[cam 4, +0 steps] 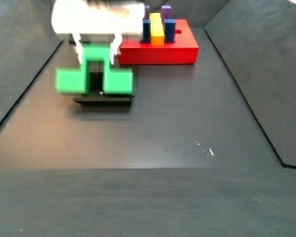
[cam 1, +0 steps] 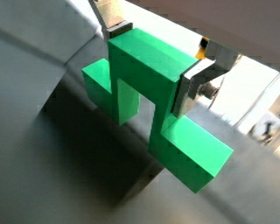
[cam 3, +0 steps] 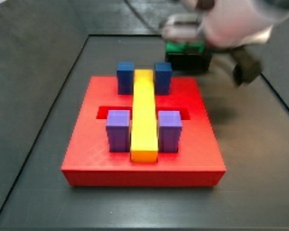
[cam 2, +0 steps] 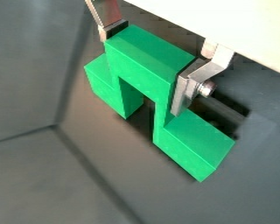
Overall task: Pick up the green object. Move up. Place the green object on the fixture. Regrasp the green object. Move to above the board. Insert the green object.
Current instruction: Move to above the board.
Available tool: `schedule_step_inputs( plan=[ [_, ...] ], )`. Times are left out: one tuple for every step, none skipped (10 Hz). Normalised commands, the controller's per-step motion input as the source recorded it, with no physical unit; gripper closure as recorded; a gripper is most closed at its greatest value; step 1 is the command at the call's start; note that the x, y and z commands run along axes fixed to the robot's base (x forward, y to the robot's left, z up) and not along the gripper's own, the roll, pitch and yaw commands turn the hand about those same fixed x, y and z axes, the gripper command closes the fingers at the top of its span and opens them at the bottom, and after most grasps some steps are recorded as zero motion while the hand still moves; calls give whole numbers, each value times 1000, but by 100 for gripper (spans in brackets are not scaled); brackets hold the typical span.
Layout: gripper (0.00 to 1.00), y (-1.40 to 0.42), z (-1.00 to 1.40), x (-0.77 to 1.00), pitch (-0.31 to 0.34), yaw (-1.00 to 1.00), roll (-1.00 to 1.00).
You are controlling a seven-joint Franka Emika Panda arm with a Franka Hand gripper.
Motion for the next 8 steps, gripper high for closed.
schedule_step_inputs(
  plan=[
    [100, -32, 1400, -3, 37, -41, -80],
    [100, -2, 1400, -3, 42, -12, -66],
    [100, -12, 1400, 4, 54, -8, -52],
    [100, -14, 1400, -1, 62, 8, -6],
    [100, -23, 1400, 3, 61, 22, -8],
    [100, -8, 806, 15, 69, 26, -17],
    [100, -4, 541, 20, 73, 33, -11],
    [100, -23, 238, 38, 78, 48, 10]
  ],
)
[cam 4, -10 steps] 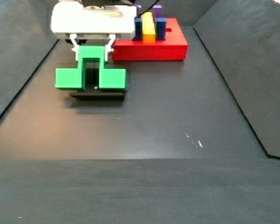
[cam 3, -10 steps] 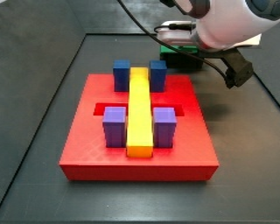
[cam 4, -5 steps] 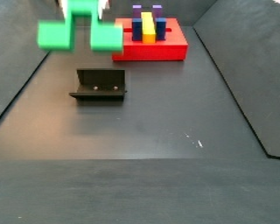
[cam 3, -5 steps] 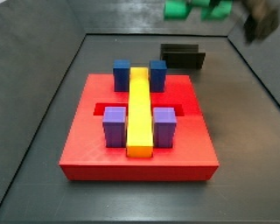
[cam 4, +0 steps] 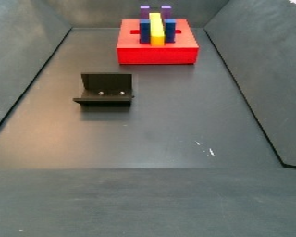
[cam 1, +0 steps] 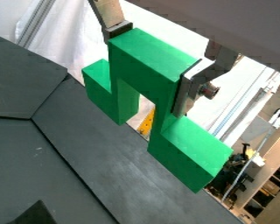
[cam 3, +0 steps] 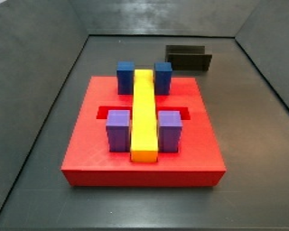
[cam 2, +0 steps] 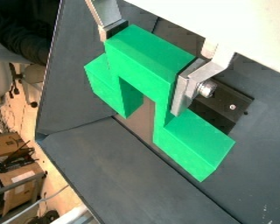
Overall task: Pick up the green object. Move up. Place the green object on the fixture. Regrasp the green object. Move to above the board. Insert the green object.
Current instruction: Move to above the board.
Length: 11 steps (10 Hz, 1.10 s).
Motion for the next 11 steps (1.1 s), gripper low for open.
schedule_step_inputs(
  plan=[
    [100, -20, 176, 41, 85, 51, 0],
    [100, -1400, 287, -1130, 102, -14, -1000],
    [100, -1400, 274, -1139, 100, -12, -1000],
    [100, -1400, 299, -1235, 69, 0, -1000],
    [100, -1400, 275, -1283, 67, 7, -1000],
    [100, -1400, 284, -1331, 61, 16, -1000],
    [100, -1400, 275, -1351, 58, 20, -1000],
    [100, -314, 70, -384, 42, 29, -1000],
    [100, -73, 12, -165, 44, 31, -1000],
    [100, 19, 9, -29, 47, 26, -1000],
    [100, -25, 23, -80, 21, 29, -1000]
  ],
)
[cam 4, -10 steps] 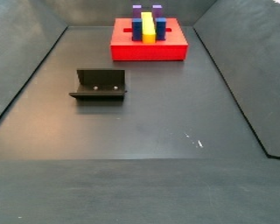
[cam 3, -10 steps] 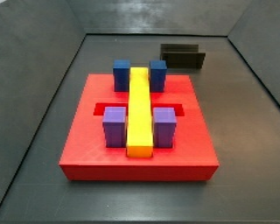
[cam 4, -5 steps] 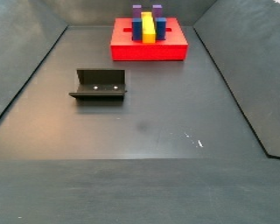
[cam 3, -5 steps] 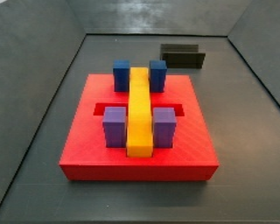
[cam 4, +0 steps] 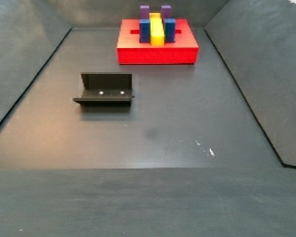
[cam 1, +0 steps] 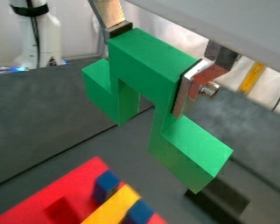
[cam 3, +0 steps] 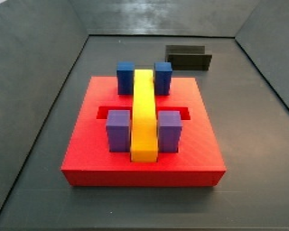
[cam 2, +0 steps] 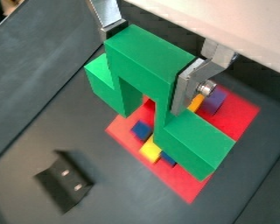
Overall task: Pick up the green object. Move up. Place the green object on the fixture. Regrasp the green object. Move to above the board. Insert the green object.
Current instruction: Move to above the board, then insert the green object.
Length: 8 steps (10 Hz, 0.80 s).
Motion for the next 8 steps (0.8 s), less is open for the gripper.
schedule_step_inputs(
  plan=[
    [100, 14, 6, -101, -4, 32, -1000],
    [100, 55, 3, -85, -30, 28, -1000],
    [100, 60, 7, -88, -60, 22, -814],
    [100, 45, -4, -77, -71, 12, -594],
    [100, 30, 5, -64, -64, 3, -402],
    [100, 25, 2, -43, -51, 0, -270],
    [100, -66, -209, 43, -20, 0, 0],
    [100, -183, -351, 297, -87, 0, 0]
  ],
)
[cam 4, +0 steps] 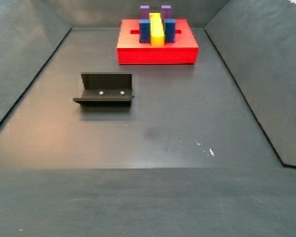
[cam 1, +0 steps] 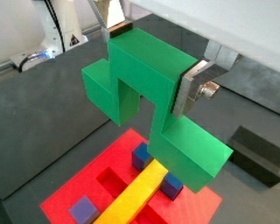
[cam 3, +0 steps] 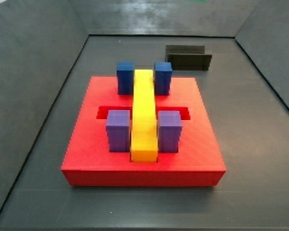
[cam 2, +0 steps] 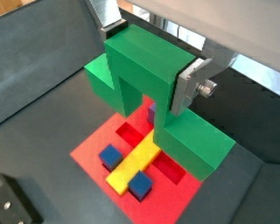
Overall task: Pick up the green object. Move up. Place the green object on the fixture. Regrasp the green object. Move to above the board. Insert the green object.
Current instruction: Insert the green object.
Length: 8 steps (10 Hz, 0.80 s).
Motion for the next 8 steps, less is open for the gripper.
schedule_step_inputs(
  plan=[
    [100, -194, -451, 374, -137, 0, 0],
    [100, -246, -594, 334, -147, 0, 0],
    [100, -294, -683, 317, -179, 3, 23],
    [100, -171, -709, 394, -203, 11, 91],
    [100, 0, -563, 120, -213, 91, 197],
    [100, 0, -491, 11, -109, 143, 336],
    [100, -9, -537, 0, -120, 226, 284],
    [100, -14, -494, -151, -67, 197, 234]
  ],
)
